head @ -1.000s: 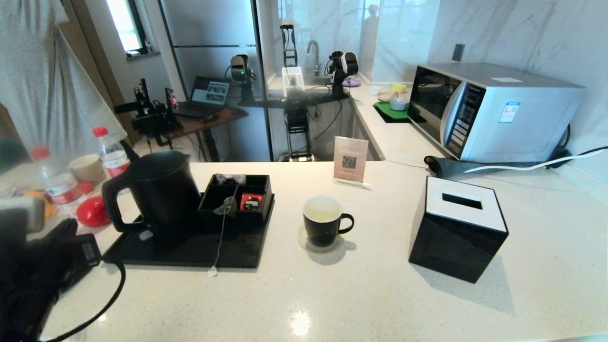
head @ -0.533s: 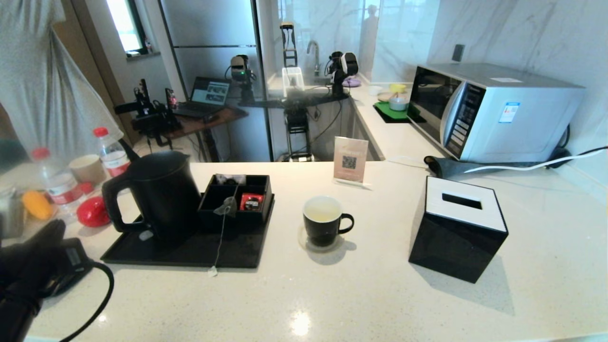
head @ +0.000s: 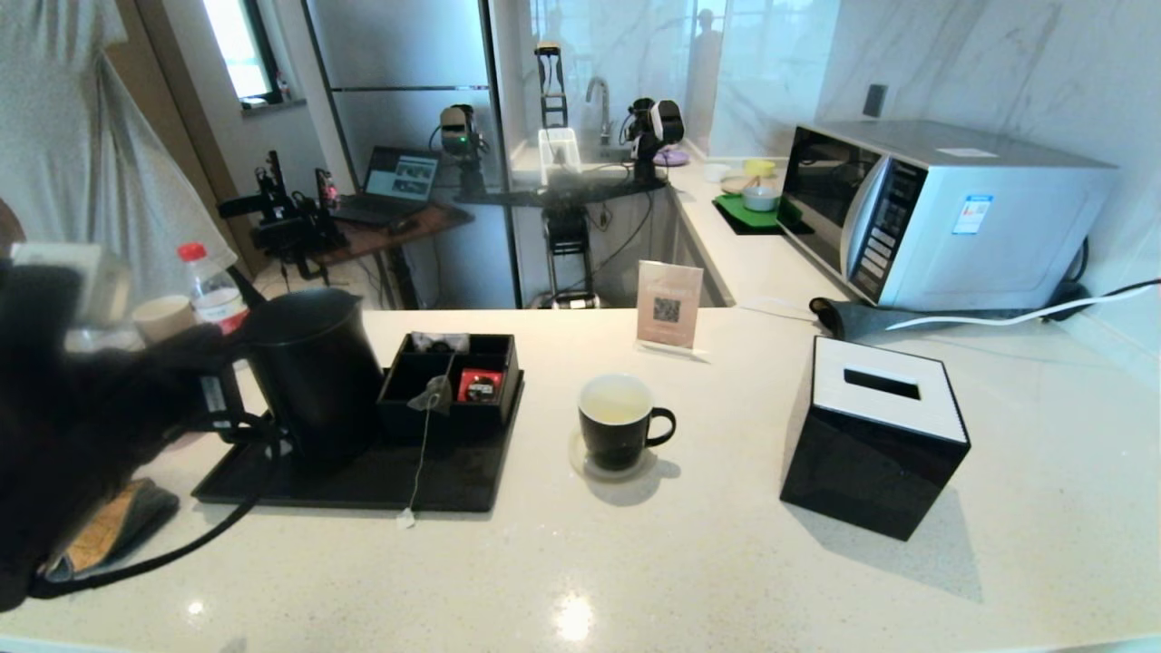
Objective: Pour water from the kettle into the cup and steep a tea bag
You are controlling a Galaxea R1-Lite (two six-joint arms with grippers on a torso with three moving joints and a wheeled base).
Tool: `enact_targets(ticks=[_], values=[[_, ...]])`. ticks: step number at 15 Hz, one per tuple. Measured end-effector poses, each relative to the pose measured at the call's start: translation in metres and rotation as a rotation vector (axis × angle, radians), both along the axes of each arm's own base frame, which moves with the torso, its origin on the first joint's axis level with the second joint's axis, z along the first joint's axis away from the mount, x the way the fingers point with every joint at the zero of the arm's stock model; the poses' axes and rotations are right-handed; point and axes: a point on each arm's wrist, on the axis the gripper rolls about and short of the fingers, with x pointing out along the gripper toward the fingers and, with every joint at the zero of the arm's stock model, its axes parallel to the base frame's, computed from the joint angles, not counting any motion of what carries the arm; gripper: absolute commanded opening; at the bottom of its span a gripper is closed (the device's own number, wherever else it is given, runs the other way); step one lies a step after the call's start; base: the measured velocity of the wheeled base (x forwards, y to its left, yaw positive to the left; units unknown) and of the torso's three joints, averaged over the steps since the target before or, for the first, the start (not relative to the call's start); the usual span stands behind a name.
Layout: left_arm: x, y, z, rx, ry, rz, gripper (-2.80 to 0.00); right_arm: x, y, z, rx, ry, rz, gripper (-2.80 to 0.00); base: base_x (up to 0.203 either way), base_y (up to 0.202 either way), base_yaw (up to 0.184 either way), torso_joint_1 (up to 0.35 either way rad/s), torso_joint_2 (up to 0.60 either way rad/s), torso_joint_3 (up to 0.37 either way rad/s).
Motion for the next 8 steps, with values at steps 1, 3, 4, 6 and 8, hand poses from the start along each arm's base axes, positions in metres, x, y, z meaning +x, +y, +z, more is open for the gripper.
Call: enact_targets(ticks=[1, 3, 4, 6, 8], values=[[-0.003, -0.005, 0.010, 0.010, 0.044, -0.033, -2.80, 0.000, 0.000, 0.000, 0.000, 0.000, 0.000, -2.80, 0.000, 0.000, 0.000, 0.000, 0.00, 0.000], [-0.012, -0.013, 0.032, 0.030, 0.156, -0.109, -2.80, 0.000, 0.000, 0.000, 0.000, 0.000, 0.000, -2.80, 0.000, 0.000, 0.000, 0.000, 0.00, 0.000], [-0.016, -0.014, 0.040, 0.037, 0.211, -0.149, -2.80, 0.000, 0.000, 0.000, 0.000, 0.000, 0.000, -2.80, 0.000, 0.000, 0.000, 0.000, 0.00, 0.000], [-0.023, -0.016, 0.046, 0.043, 0.355, -0.249, -2.80, 0.000, 0.000, 0.000, 0.000, 0.000, 0.000, -2.80, 0.000, 0.000, 0.000, 0.000, 0.00, 0.000], [-0.020, -0.019, 0.042, 0.040, 0.466, -0.280, -2.80, 0.000, 0.000, 0.000, 0.000, 0.000, 0.000, -2.80, 0.000, 0.000, 0.000, 0.000, 0.00, 0.000]])
